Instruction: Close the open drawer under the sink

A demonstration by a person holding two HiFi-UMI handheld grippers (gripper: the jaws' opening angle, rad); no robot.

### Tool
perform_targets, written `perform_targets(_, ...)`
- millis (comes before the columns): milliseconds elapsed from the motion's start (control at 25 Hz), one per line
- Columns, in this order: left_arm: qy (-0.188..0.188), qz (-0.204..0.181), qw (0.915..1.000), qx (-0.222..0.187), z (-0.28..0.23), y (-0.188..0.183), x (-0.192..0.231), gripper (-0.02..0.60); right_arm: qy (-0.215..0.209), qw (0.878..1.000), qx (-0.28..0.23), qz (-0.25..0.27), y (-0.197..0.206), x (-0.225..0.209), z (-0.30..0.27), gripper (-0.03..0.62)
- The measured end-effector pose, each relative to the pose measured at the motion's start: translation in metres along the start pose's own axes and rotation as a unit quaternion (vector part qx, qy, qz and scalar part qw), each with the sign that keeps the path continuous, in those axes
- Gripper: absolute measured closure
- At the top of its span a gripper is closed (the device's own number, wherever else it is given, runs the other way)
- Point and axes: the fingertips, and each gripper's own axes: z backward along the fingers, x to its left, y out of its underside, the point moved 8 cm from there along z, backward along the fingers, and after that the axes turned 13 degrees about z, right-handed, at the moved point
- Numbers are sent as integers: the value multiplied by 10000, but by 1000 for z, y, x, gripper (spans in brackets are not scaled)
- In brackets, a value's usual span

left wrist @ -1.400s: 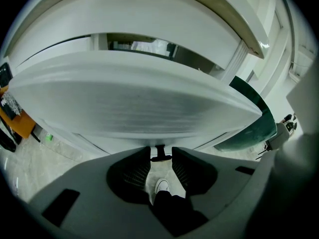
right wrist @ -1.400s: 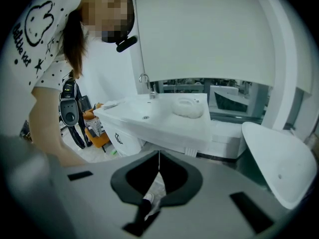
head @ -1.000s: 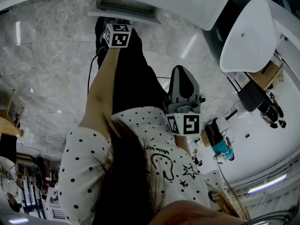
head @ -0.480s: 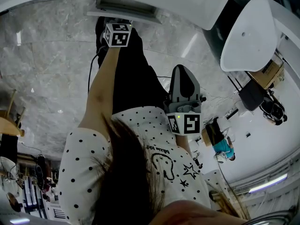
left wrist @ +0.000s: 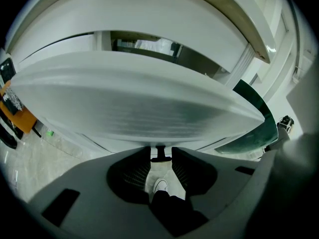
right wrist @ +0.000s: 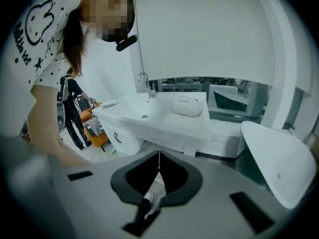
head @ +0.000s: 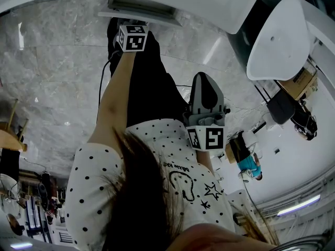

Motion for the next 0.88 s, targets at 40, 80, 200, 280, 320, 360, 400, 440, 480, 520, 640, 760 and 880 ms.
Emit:
perform_targets(40,-2,9,10000,-4,-1,-1,0,445,-1,10000,3,0,0,0,0,579)
perform_targets(80,-1,16,10000,-11,-1,-3,0,445,-4,10000,3,2,0,0,0,579)
perform_targets(200,1,23,10000,-61,-3,-9,0,445,-6,10000,-6,-1,-1,1,-1,579)
perform_targets(280,12,24,10000,-87,-4,-13,-1,445,-1,10000,-5,-4,-1,0,-1,579)
perform_targets(320,15,25,9999,-97,-5,-15,-1,445,0,10000,-6,-4,-2,0,-1,579)
perform_targets(360,17,27,9999,-108,-5,-16,-1,445,0,10000,-7,-5,-2,0,-1,579)
perform_targets(400,17,27,9999,-118,-6,-17,-1,445,-1,10000,-9,-6,-2,0,-1,579)
perform_targets(440,19,26,9999,-127,-7,-18,-1,445,-4,10000,-9,-7,-2,1,-2,579)
perform_targets(480,22,24,9999,-132,-7,-19,0,445,-5,10000,-6,-8,-2,1,-2,579)
perform_targets(520,25,22,9999,-136,-7,-19,0,445,-6,10000,-1,-8,-2,1,-2,579)
perform_targets(640,28,30,9999,-153,-7,-20,-1,445,-5,10000,21,-10,-1,1,-2,579)
perform_targets(760,28,42,9998,-168,-7,-21,-1,445,1,10000,24,-16,-1,2,-2,579)
perform_targets(880,34,47,9998,-177,-9,-23,-1,445,3,10000,20,-11,-2,1,-3,579)
